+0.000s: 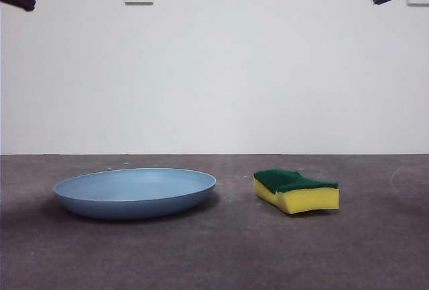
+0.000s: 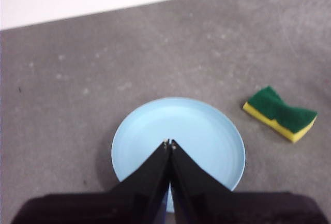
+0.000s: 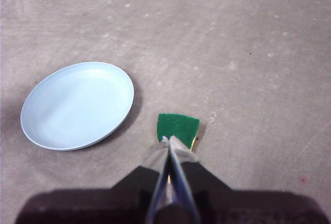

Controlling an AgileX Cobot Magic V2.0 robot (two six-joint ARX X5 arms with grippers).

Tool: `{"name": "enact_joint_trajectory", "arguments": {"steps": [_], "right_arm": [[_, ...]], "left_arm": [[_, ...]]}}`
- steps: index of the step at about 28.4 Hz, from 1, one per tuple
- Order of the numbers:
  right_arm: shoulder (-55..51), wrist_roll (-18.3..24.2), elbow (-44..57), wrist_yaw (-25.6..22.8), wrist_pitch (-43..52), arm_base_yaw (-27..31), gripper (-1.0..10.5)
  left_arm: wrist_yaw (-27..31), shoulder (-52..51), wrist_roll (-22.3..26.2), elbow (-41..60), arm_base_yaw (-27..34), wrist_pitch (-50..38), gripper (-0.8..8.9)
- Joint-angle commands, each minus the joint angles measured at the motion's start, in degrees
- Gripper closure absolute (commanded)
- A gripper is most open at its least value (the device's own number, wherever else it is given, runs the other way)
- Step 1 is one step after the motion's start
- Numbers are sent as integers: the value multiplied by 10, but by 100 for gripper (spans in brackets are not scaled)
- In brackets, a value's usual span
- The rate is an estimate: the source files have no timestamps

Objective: Pick up the plate,pick up the cloth,clean the plate with the cloth

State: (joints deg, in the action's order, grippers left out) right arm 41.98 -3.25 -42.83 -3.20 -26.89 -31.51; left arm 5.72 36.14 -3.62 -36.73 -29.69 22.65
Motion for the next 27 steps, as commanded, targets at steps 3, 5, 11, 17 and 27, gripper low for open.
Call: {"name": "enact_joint_trajectory", "arguments": {"steps": [3,5,11,17,27], "right_arm": [[0,-5,6,-2,7,-1,945],[0,-5,6,-2,7,-1,945],[0,-5,6,-2,7,-1,945],[0,-5,6,-2,7,-1,945],[0,-5,6,-2,7,-1,945]], "left_arm": [[1,16,1,1,-2,6,815],[1,19,1,1,-2,6,816],[2,20,1,1,-2,6,815],[11,5,52,1,2,8,815],[-10,-105,52,106,96,-102,815]]}}
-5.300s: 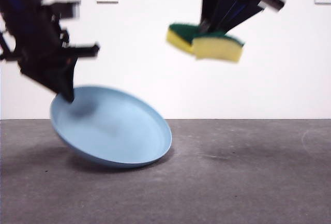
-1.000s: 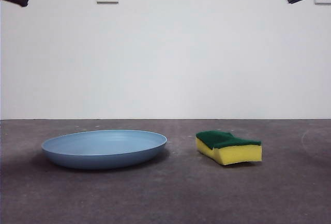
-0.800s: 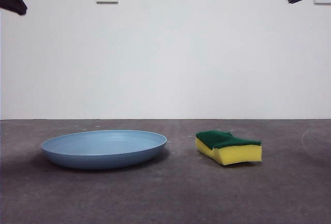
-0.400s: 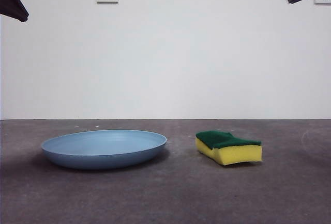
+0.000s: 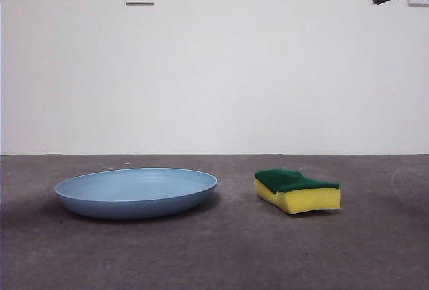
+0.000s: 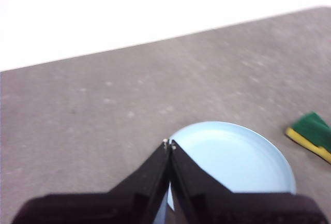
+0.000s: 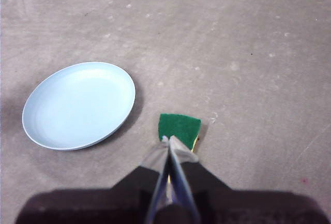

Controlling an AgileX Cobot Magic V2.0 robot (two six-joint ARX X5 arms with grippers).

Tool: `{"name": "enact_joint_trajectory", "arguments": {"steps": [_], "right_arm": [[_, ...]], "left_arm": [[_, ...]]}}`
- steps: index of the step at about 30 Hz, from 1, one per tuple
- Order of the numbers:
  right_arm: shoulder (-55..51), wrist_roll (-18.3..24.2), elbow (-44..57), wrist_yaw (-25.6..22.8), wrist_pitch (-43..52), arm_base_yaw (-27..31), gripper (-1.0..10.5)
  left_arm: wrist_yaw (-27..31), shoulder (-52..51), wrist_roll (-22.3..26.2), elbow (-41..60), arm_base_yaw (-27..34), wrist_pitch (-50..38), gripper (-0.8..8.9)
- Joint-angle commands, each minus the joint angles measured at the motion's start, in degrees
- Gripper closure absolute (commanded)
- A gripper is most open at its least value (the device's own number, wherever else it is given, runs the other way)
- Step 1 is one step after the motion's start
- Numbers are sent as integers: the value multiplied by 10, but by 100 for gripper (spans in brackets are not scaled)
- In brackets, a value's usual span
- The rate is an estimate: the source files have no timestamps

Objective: Pick up the plate,pick up the cloth,clean the plate with the cloth

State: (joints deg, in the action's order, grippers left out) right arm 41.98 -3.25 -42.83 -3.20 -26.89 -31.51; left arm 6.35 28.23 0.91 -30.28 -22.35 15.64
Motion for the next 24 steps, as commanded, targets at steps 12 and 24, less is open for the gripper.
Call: {"name": "enact_joint_trajectory", "arguments": {"steps": [12,24], "right_arm": [[0,-5,6,-2,7,-1,945],[0,-5,6,-2,7,-1,945]], "left_arm": [[-73,-219,-3,253,129,-96,815],[-81,-281,-24,301,160,-48,815]]}}
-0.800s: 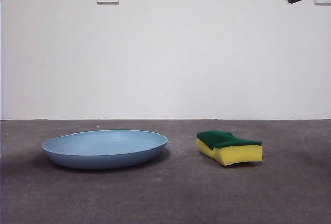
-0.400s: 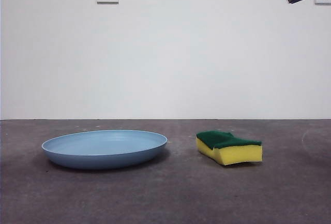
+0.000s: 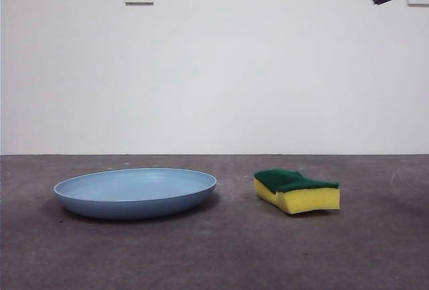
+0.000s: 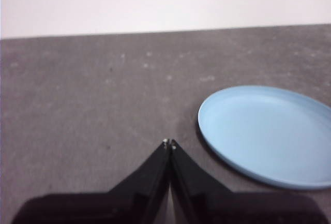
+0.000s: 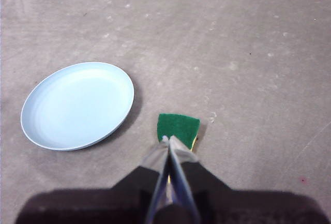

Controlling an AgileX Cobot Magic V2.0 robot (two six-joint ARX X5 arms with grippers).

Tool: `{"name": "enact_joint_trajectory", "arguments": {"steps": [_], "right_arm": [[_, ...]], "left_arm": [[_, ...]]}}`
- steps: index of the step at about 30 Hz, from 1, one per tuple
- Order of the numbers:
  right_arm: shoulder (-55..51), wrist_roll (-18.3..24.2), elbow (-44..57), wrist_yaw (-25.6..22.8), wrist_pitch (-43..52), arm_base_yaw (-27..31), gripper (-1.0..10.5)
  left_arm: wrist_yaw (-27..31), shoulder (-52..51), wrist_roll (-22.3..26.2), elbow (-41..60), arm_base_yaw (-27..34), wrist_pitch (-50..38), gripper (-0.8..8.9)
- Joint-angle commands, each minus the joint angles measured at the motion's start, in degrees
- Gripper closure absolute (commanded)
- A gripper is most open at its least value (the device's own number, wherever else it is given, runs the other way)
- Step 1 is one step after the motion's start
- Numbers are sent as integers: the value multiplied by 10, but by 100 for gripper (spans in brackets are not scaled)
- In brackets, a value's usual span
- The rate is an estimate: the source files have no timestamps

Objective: Pick up the plate,pick up the cloth,clean the plate with the cloth

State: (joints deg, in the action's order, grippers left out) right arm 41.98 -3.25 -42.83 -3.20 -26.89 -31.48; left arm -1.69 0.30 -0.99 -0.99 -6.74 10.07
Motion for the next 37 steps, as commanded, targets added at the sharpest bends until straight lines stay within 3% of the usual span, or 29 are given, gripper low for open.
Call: {"name": "enact_joint_trajectory", "arguments": {"steps": [1,28,31,37], "right_arm": [[0,-5,6,-2,7,-1,945],[-14,0,6,-4,0,1,945],[-49,69,6,-28,-6,22,945],[-136,74,35,-27,-4,113,945]], "left_arm": [[-1,-2,-5,8,5,7,815],[1,-2,-9,8,5,5,815],[1,-2,-9,8,5,5,815],[1,-2,-9,8,5,4,815]]}}
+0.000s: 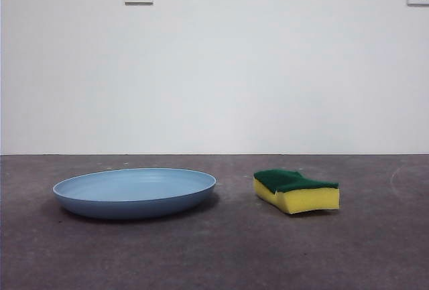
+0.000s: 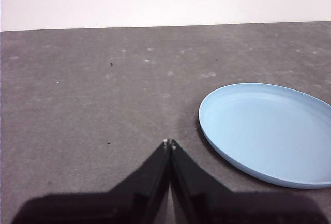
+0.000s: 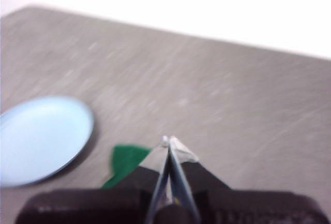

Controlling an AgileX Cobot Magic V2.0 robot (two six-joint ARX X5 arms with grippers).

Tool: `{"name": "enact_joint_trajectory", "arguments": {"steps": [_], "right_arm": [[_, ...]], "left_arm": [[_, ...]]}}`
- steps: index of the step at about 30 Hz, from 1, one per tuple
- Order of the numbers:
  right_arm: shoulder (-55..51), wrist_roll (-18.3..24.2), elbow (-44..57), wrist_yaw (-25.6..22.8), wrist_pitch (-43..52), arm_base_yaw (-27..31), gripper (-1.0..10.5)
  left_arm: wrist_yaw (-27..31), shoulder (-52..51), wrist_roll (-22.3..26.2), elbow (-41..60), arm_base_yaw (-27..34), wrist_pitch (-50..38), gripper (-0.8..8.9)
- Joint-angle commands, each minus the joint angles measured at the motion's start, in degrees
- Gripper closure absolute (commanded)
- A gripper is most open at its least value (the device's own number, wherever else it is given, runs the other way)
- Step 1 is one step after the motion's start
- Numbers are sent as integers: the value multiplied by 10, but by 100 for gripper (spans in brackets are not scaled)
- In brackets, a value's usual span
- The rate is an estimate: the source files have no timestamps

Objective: Pick up the plate,pick up the cloth,clean the plate with the cloth

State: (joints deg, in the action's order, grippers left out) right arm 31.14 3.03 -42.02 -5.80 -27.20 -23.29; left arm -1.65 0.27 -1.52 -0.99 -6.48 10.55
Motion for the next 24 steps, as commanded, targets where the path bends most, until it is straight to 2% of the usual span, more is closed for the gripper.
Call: {"name": "enact_joint_trajectory", "arguments": {"steps": [1,4,8,12,20,24], "right_arm": [[-44,11,39,-1,4,48,945],[-103,9,98,10,40,96,945],[-184,8,204,70,126,142,945],[-243,-24,295,119,184,170,945],[-311,-83,389,119,186,174,945],[-311,-99,408,119,181,174,945]], "left_arm": [[0,-2,-4,8,2,0,815],[0,-2,-4,8,2,0,815],[0,-2,-4,8,2,0,815],[0,-2,-4,8,2,0,815],[0,-2,-4,8,2,0,815],[0,-2,-4,8,2,0,815]]}}
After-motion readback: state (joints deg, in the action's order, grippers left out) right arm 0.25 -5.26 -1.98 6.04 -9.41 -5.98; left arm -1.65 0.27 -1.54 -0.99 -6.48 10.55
